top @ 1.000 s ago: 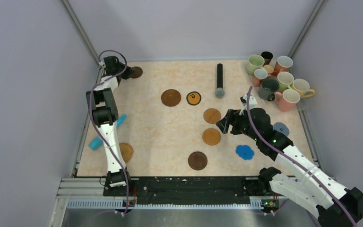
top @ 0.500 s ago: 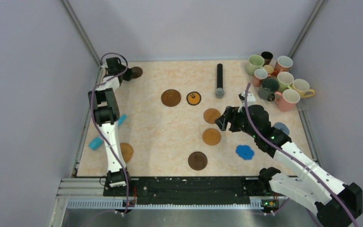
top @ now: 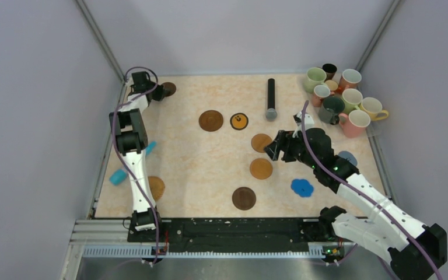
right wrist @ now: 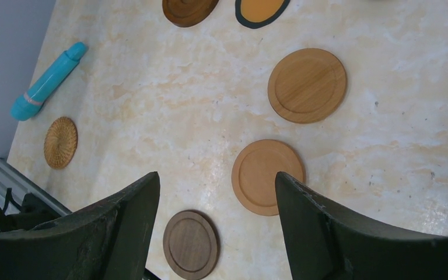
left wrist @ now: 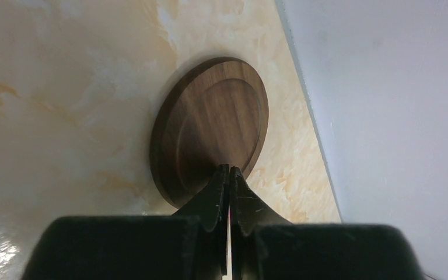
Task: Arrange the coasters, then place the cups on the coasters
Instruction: Move the coaster to the center of the board.
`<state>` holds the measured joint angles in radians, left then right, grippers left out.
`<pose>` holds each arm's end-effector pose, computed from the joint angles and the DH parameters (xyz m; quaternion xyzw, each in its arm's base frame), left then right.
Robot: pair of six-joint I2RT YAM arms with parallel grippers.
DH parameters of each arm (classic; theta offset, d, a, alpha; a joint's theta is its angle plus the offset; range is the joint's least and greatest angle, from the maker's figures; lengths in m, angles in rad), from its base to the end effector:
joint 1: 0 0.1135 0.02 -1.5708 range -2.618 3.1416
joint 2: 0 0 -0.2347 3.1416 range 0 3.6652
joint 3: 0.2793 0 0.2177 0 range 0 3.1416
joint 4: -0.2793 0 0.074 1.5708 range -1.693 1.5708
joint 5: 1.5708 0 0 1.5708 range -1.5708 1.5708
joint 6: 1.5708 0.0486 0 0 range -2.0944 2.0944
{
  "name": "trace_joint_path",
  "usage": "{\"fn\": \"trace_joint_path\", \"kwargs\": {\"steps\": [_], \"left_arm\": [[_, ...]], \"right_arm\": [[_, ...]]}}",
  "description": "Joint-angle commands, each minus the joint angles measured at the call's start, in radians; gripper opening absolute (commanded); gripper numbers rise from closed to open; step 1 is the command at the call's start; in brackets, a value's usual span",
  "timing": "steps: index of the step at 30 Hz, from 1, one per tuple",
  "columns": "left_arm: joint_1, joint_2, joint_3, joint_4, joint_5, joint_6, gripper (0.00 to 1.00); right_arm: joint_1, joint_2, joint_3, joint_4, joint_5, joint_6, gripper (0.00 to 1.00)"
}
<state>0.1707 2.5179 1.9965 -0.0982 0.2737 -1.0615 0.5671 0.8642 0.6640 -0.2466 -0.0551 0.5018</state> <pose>0.5149 0.0754 0.1282 -0.4579 0.7549 -0.3049 0.3571 0.1632 0.1071 0.2563 -0.0423 0.8449 0.2914 0.4465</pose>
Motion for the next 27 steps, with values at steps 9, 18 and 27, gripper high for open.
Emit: {"fn": "trace_joint_path", "kwargs": {"steps": [9, 18, 27], "left_arm": [[-0.07, 0.026, 0.022, -0.064, 0.017, 0.043, 0.0], [-0.137, 0.042, 0.028, -0.051, 0.03, 0.061, 0.0], [-0.217, 0.084, 0.059, -0.029, 0.045, 0.026, 0.01]], "right_arm": [[0.005, -0.018, 0.053, 0.037, -0.017, 0.018, 0.71], [0.005, -0.05, 0.05, 0.019, -0.006, 0.014, 0.71], [0.005, -0.091, 0.054, -0.006, -0.014, 0.017, 0.71]]}}
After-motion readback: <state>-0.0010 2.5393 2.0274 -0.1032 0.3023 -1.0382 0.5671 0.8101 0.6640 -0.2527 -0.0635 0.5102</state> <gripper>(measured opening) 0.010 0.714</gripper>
